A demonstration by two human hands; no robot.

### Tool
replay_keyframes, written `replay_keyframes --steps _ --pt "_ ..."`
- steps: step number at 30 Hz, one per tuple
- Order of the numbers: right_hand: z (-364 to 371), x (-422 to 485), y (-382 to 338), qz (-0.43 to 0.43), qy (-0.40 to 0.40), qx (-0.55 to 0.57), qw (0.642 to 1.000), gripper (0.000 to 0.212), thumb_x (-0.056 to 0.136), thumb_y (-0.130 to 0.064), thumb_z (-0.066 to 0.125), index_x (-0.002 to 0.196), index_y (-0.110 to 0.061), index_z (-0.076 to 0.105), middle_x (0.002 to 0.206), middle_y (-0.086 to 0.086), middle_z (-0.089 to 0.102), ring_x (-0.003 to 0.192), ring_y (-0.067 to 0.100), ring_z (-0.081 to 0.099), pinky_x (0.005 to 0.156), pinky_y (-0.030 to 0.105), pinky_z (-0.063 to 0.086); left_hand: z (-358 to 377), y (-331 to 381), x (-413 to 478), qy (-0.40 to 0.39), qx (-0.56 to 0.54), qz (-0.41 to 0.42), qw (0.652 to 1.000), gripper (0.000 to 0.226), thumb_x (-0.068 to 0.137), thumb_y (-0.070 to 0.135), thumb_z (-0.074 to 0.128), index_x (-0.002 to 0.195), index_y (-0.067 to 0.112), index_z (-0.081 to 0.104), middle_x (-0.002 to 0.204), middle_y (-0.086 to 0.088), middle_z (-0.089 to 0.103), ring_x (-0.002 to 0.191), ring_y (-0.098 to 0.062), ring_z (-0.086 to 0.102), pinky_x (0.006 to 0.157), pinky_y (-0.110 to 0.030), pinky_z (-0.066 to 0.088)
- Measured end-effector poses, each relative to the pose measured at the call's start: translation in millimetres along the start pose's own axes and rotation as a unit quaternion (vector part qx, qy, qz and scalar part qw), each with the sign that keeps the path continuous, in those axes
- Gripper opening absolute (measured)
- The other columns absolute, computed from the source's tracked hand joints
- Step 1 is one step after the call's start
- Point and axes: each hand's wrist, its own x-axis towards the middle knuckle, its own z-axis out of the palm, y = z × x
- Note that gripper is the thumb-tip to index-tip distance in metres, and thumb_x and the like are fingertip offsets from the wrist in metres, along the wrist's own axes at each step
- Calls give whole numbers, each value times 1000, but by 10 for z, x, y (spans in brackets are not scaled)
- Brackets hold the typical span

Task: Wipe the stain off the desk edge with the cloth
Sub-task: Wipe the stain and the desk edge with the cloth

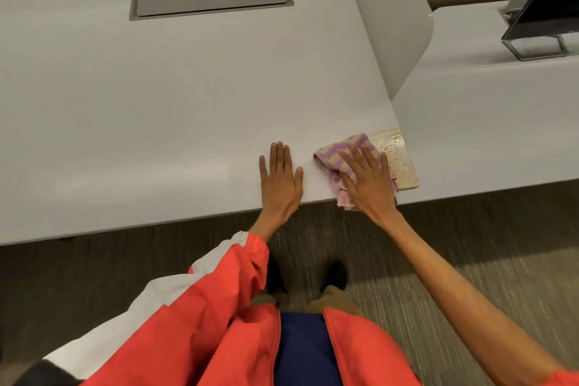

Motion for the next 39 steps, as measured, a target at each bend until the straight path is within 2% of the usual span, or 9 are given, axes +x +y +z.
replay_keyframes --steps 2,5,11,16,23,28,30,35,39 --pt "-43 162 85 43 8 12 999 48 101 -39 36 147 -23 40 156 7 37 148 28 23 121 55 7 20 41 -18 -2 6 -13 1000 66 101 42 15 154 5 5 164 -12 2 152 -22 -5 123 -48 -2" --pt "25 288 -38 79 15 24 996 51 102 -40 37 151 -25 31 161 4 25 151 27 13 121 51 -3 41 129 -48 2 7 -29 1000 67 100 43 13 155 5 4 164 -12 1 152 -22 -6 123 -47 -3" --pt "-65 -14 220 -60 -15 19 998 48 102 -39 38 148 -26 38 157 4 34 150 25 18 121 50 1 100 196 -99 10 6 -39 999 68 101 45 15 155 7 1 164 -11 -3 151 -21 -8 123 -47 -3" --pt "-77 181 103 -8 -13 36 999 58 100 -48 20 150 -23 35 160 3 29 151 26 14 122 52 -1 140 227 -122 23 13 -56 998 68 101 46 17 155 8 1 164 -10 -2 152 -22 -6 123 -46 -2" --pt "-132 -80 394 -119 -41 16 992 60 98 -52 19 149 -27 36 159 3 32 150 25 17 122 50 -1 171 303 -170 35 14 -65 997 66 102 44 19 155 7 3 164 -11 1 151 -22 -3 123 -46 1" --pt "-106 252 250 -19 -17 44 999 56 99 -48 20 148 -26 37 159 3 30 150 26 16 122 52 0 176 350 -164 31 17 -70 997 65 102 42 19 155 7 5 164 -11 2 151 -21 -3 123 -46 -1" --pt "-52 168 170 -29 -18 50 998 55 100 -46 24 150 -26 33 161 2 26 151 25 12 121 48 -6 182 373 -171 30 17 -67 997 64 102 41 19 155 7 5 164 -11 2 151 -21 -3 123 -46 -1" --pt "-136 -39 499 -116 -22 41 992 50 100 -43 32 147 -27 39 156 3 37 149 25 21 122 50 4 180 376 -187 30 13 -61 998 63 103 39 17 155 7 4 164 -11 1 151 -21 -4 123 -46 -1" --pt "-162 285 476 -39 -6 48 998 47 101 -37 37 145 -22 43 156 3 37 149 26 21 120 52 5 185 441 -180 29 5 -62 998 62 103 38 16 155 6 4 164 -11 2 152 -21 -3 123 -46 -1"
